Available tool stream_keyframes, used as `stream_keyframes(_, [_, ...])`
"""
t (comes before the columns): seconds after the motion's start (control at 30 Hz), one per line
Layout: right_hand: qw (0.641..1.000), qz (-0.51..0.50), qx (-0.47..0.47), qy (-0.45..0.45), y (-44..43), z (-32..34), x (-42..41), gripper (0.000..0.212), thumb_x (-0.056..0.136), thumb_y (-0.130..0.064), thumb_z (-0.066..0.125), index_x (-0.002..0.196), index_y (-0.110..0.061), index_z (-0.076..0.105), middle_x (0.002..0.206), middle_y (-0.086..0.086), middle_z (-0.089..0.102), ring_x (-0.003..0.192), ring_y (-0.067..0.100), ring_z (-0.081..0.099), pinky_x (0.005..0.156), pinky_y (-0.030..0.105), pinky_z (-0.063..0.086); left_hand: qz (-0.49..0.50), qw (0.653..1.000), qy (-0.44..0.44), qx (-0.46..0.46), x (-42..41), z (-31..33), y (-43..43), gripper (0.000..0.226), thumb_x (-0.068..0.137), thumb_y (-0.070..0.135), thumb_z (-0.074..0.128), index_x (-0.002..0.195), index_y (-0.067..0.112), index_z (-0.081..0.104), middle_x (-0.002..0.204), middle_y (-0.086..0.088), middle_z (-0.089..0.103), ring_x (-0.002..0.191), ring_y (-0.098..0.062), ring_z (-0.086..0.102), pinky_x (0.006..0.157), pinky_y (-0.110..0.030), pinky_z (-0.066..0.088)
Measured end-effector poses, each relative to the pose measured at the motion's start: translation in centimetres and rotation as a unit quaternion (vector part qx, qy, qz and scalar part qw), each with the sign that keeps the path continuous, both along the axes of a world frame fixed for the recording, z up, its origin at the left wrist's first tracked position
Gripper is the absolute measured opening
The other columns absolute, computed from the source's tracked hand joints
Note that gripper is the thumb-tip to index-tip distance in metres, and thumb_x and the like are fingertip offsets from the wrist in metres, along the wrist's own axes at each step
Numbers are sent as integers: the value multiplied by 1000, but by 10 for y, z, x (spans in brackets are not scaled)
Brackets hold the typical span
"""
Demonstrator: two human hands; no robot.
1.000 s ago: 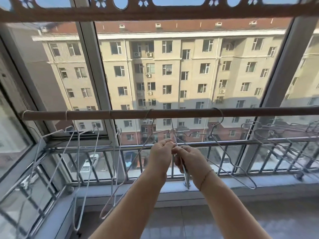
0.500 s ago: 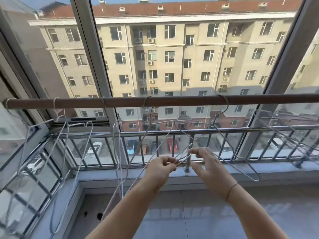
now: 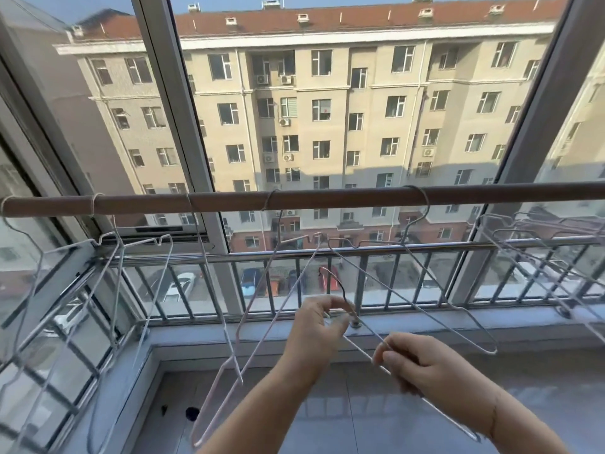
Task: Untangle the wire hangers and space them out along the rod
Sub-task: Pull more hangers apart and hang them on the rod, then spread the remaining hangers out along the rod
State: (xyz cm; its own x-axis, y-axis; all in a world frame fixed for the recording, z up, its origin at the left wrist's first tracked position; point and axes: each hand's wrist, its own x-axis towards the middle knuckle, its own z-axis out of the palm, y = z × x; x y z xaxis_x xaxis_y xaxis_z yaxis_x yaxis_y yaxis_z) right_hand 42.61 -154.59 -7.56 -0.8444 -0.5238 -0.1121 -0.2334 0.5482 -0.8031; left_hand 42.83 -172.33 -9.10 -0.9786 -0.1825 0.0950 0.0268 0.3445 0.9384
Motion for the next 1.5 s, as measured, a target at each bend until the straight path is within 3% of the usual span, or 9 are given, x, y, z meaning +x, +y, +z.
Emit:
stream_keyframes(0.1, [997,-51,-66,-3,7,6,12,21,93,-11,45,82,-16,63,51,1,56,51,9,51,50,16,39,52,995,80,-22,3,2,10,17,79,27,71,87,35,58,99,9,60,96,1,55,87,-14,40])
stream_keyframes(0.3, [977,-119,-176,-8,2,31,11,21,95,-8,42,87,-4,61,48,6,55,46,12,45,44,16,35,-51,990,69,116,-1,29,35,19,85,24,66,100,14,71,94,1,74,91,-6,68,84,-21,52])
stream_keyframes(0.67, [966,-140,-215,39,-11,73,-24,23,95,-7,39,85,2,57,41,4,56,33,7,46,36,14,35,-76,983,118,114,-28,79,44,12,90,13,58,95,14,69,77,4,68,66,1,64,71,-15,51])
stream_keyframes(0.9, [965,-169,-201,-2,-23,71,-58,25,96,-10,39,82,-1,58,50,13,55,34,10,44,35,15,35,-49,994,80,55,-39,85,35,38,89,28,58,124,13,57,109,-1,68,104,-13,63,97,-31,48])
stream_keyframes(1.07, [973,-197,-116,5,-20,56,-60,22,96,-14,40,95,-4,60,58,6,64,50,14,55,52,24,49,46,985,153,65,-21,87,-14,32,91,19,55,123,18,57,107,3,67,101,-7,62,83,-12,48])
stream_keyframes(1.17, [967,-221,51,119,-19,62,-45,36,94,-28,44,125,-11,49,103,6,66,95,20,62,86,37,51,131,971,178,88,-15,83,-58,21,92,14,53,107,24,61,100,2,68,95,-8,63,79,-13,48])
stream_keyframes(1.23, [941,-236,95,222,-27,73,-20,49,92,-33,45,136,-15,36,136,3,48,124,20,47,103,34,38,178,967,158,91,-15,79,-79,18,92,12,52,102,21,63,94,0,67,88,-10,62,76,-14,48])
stream_keyframes(1.33, [948,-171,-11,269,-58,84,16,45,90,-36,46,134,-25,39,132,-12,45,121,6,45,103,25,38,187,976,82,76,-13,74,-88,16,93,17,51,101,16,65,86,-2,65,76,-13,57,66,-20,46])
stream_keyframes(1.5, [992,-40,-11,119,-134,43,19,56,87,-47,47,136,-28,29,117,-10,56,107,6,54,92,25,45,104,992,10,76,-5,66,-75,19,91,29,56,87,17,69,85,-4,72,78,-17,64,72,-26,49])
